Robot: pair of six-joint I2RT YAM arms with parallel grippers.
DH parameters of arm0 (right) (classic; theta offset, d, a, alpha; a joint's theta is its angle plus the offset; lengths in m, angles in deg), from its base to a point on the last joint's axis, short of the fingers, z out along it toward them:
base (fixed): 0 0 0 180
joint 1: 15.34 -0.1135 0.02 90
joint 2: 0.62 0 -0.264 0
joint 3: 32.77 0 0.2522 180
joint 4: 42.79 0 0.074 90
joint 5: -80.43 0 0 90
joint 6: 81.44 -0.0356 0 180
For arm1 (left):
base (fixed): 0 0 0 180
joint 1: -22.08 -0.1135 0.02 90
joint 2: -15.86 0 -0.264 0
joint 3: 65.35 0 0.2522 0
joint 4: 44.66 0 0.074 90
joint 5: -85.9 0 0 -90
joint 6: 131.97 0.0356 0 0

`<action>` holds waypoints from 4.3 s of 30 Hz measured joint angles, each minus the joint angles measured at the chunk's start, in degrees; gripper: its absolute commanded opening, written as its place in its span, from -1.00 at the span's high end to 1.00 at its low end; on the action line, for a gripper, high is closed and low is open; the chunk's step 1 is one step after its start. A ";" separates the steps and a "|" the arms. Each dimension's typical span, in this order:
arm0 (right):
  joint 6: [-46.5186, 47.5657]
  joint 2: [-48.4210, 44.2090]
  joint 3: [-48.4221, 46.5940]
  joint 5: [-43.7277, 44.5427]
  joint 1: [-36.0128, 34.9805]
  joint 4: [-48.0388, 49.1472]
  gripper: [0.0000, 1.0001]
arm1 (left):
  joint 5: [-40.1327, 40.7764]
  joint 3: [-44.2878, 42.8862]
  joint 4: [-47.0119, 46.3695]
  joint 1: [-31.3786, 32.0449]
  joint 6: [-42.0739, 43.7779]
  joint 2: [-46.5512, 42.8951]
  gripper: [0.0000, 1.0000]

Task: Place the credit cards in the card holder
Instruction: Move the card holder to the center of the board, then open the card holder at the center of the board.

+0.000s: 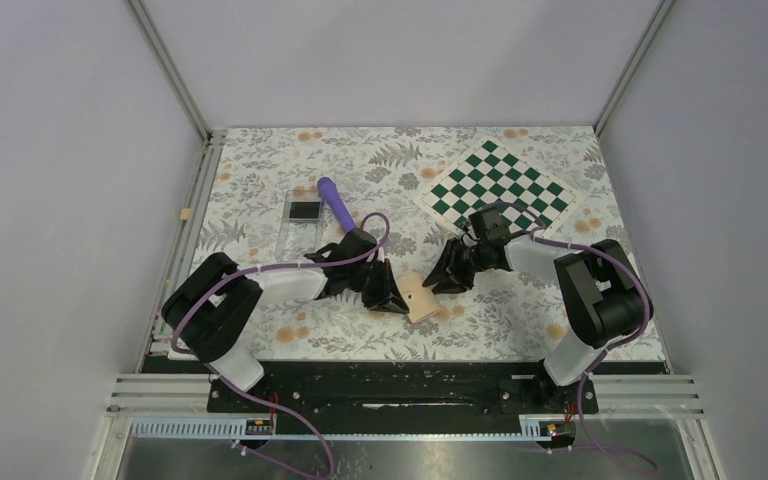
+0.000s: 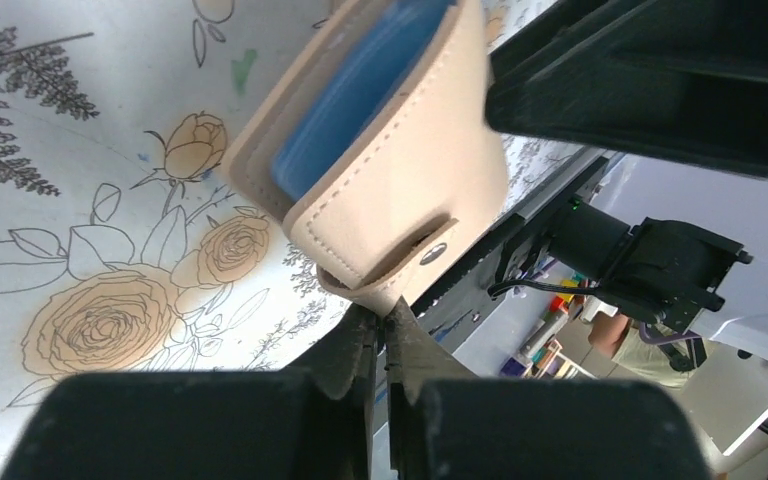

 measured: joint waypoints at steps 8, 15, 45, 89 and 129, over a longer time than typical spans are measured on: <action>2.89 -1.38 1.42 -0.57 -0.07 -3.04 -0.31 | 2.12 2.05 -2.10 0.02 -0.02 -5.11 1.00; -1.88 -2.14 7.32 -6.88 -0.09 7.34 -0.33 | 2.23 4.31 -2.89 0.02 -0.02 -7.13 1.00; -13.09 -21.86 19.43 -20.11 -0.24 30.49 1.00 | 2.45 5.84 4.11 -0.04 4.74 -26.32 -0.59; 5.51 -44.11 9.77 4.07 -0.96 -24.76 1.00 | 32.76 -30.14 34.47 24.52 4.13 0.13 -0.19; 7.87 -42.93 8.48 2.32 -1.09 -27.67 1.00 | 25.97 -4.55 13.05 15.08 -4.07 -13.73 -0.38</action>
